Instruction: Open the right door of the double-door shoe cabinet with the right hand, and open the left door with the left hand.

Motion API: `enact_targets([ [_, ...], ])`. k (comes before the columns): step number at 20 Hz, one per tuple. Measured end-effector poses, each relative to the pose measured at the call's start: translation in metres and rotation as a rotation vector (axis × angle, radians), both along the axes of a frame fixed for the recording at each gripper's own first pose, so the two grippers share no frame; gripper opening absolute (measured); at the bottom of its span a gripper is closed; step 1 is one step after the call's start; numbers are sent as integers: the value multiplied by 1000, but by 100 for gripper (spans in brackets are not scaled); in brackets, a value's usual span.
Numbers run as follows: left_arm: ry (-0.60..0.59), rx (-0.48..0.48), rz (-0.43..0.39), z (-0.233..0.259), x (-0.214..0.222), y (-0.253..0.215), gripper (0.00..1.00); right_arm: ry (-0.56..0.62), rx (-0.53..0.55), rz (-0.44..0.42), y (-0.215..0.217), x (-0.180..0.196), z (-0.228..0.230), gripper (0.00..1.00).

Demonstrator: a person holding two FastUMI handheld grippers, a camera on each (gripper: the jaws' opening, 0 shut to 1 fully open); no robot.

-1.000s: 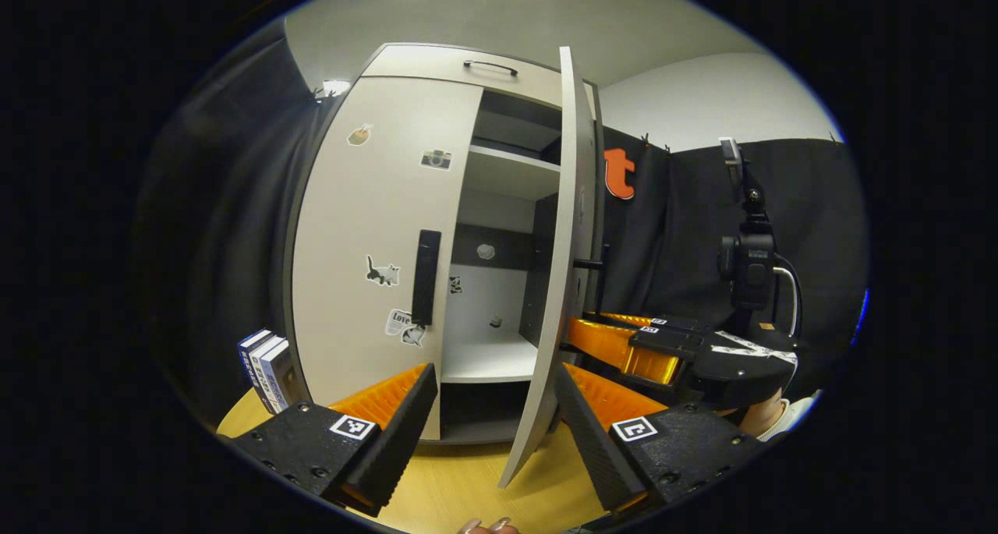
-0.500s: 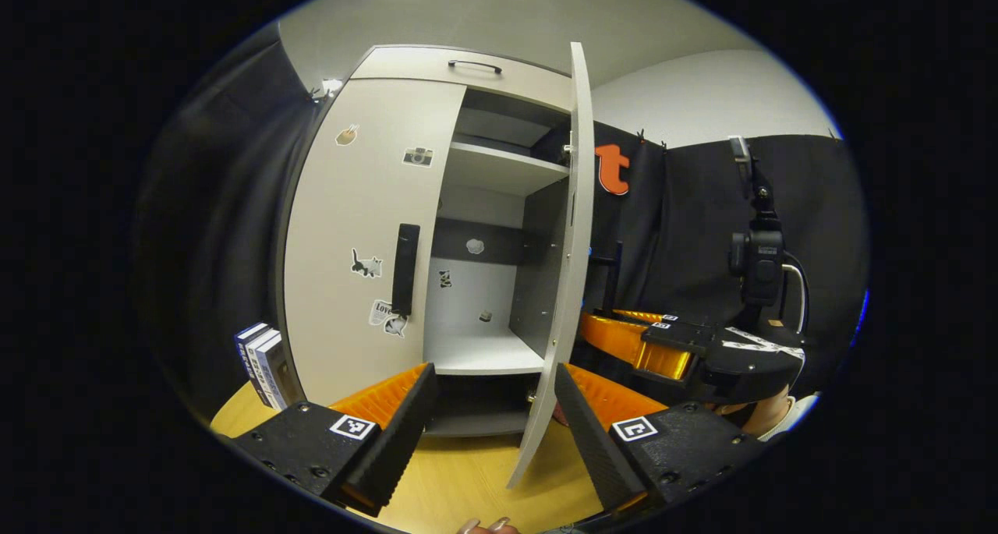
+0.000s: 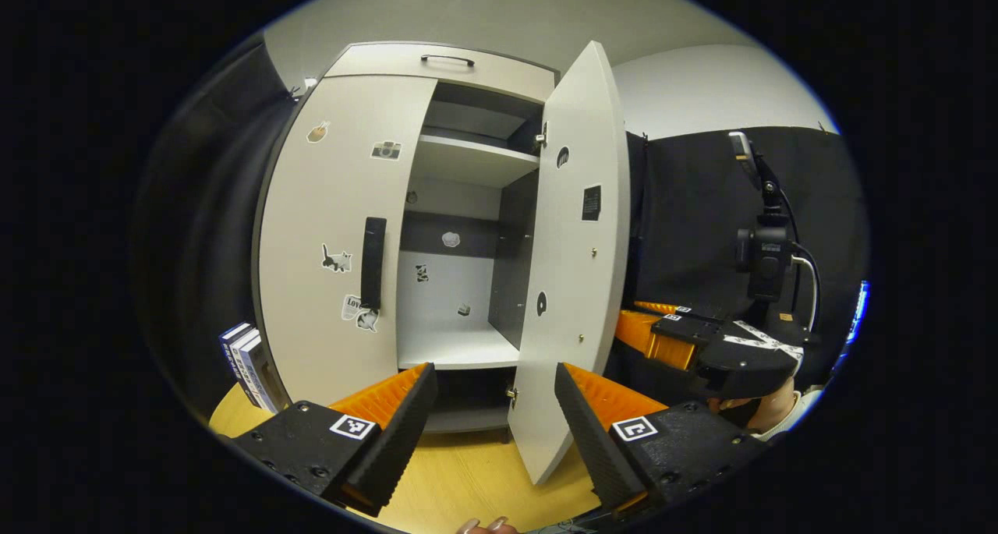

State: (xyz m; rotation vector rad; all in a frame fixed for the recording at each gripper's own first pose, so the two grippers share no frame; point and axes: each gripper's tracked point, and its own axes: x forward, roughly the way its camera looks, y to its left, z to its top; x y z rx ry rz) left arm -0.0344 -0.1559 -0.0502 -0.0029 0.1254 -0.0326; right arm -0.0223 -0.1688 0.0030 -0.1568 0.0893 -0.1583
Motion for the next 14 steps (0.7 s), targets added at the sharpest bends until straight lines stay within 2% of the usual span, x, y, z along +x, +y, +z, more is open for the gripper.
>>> enact_targets([
  [6,-6,-7,0,0,6,0,95,0,8,-27,-25,-5,2,5],
  [10,-62,-70,24,11,10,8,94,5,4,3,-24,-2,1,4],
  [12,-95,-115,9,19,13,9,94,11,4,6,-24,-4,2,5],
  [14,-91,-108,32,16,17,21,93,14,-2,0,-28,-10,3,5],
])
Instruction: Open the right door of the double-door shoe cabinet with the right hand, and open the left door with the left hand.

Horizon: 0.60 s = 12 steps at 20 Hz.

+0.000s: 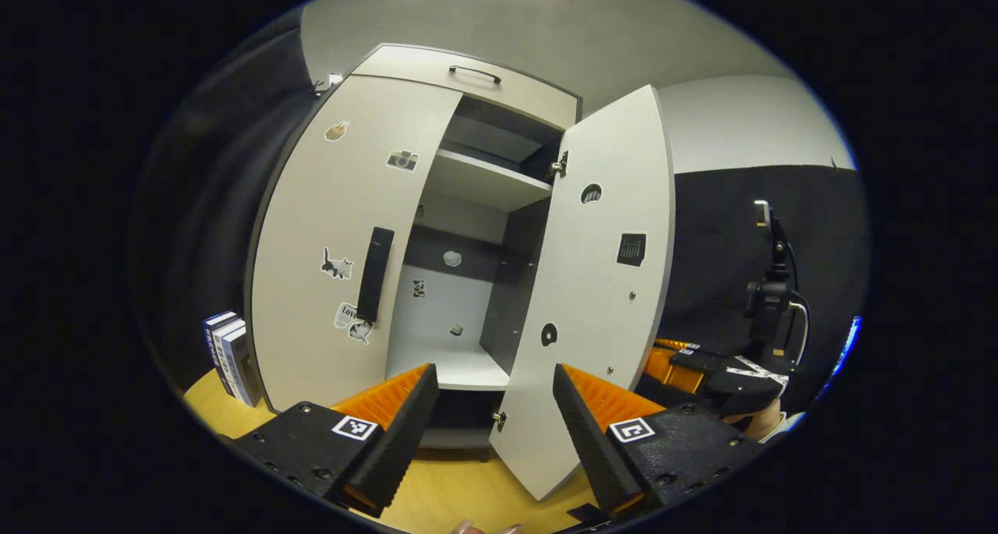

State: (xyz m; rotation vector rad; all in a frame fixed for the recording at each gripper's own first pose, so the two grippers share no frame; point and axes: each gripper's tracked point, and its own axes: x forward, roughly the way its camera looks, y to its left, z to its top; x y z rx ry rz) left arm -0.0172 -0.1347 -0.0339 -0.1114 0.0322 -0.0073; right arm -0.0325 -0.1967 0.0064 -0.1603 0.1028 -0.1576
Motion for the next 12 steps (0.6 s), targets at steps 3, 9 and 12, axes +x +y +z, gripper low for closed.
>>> enact_targets([
  [3,11,31,43,-3,9,18,92,-2,-44,-30,-10,-13,3,25],
  [9,4,78,61,0,27,36,92,-45,-67,-70,-18,-42,21,95],
  [12,-12,107,47,4,32,39,92,-56,-62,-89,-16,-59,29,97],
])
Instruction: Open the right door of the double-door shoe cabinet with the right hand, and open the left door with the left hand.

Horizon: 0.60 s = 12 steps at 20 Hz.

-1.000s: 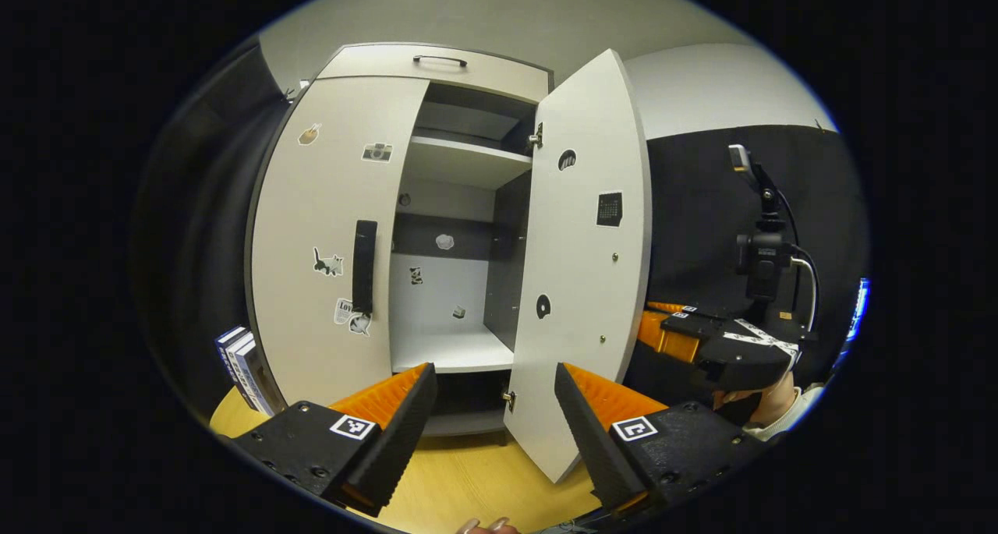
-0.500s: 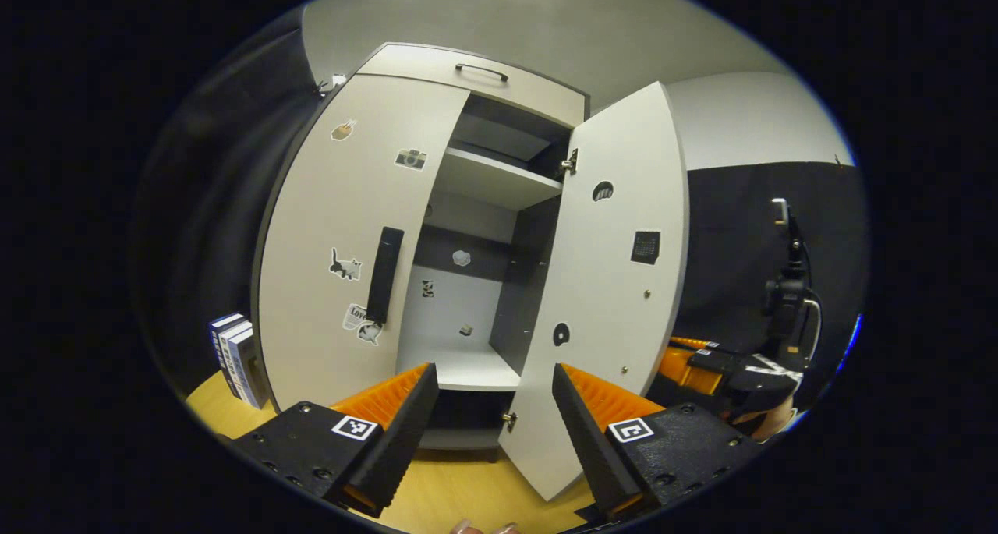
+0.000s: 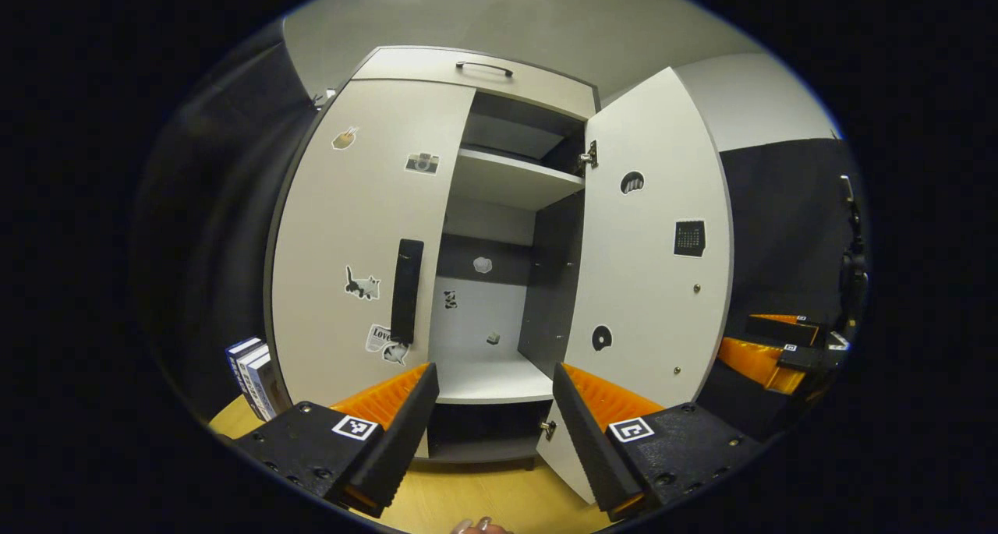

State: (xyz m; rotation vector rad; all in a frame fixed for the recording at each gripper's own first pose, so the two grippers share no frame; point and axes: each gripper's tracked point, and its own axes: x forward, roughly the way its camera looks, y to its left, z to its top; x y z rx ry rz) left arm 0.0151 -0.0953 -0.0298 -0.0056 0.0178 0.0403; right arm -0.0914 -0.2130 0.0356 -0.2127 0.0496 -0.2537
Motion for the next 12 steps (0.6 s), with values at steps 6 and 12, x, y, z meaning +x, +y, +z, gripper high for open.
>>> enact_targets([
  [6,-21,20,12,7,16,31,92,-102,114,99,61,-8,37,97],
  [12,-78,102,19,30,45,78,94,-130,98,128,114,15,42,97],
])
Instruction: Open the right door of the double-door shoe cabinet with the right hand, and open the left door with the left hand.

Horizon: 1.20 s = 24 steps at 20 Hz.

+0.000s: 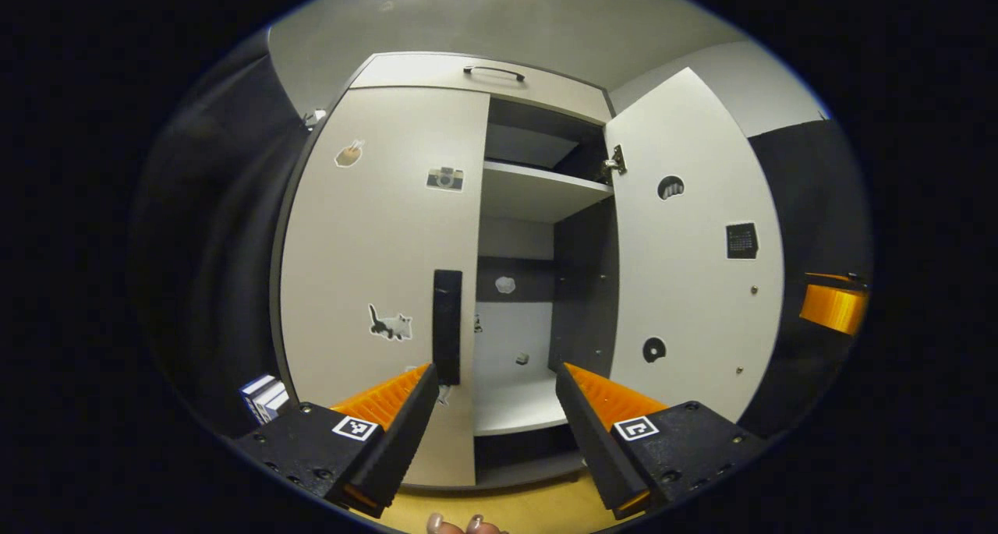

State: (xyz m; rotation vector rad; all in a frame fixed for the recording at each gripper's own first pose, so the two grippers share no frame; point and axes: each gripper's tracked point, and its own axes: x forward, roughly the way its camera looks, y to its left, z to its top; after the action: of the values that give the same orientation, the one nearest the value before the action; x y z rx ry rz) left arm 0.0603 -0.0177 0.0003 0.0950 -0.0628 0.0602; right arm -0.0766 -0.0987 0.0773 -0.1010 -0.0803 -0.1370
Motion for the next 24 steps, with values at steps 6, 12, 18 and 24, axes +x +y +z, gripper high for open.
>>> enact_targets([
  [6,-38,-34,-65,3,51,27,96,28,-35,-23,33,19,-12,96],
  [12,18,-48,13,-29,97,62,96,42,-69,-43,53,38,-17,97],
  [18,-10,-51,19,-30,99,60,82,79,-64,-55,57,55,-29,96],
  [24,1,-53,57,-42,104,60,68,98,-59,-34,57,64,-36,97],
])
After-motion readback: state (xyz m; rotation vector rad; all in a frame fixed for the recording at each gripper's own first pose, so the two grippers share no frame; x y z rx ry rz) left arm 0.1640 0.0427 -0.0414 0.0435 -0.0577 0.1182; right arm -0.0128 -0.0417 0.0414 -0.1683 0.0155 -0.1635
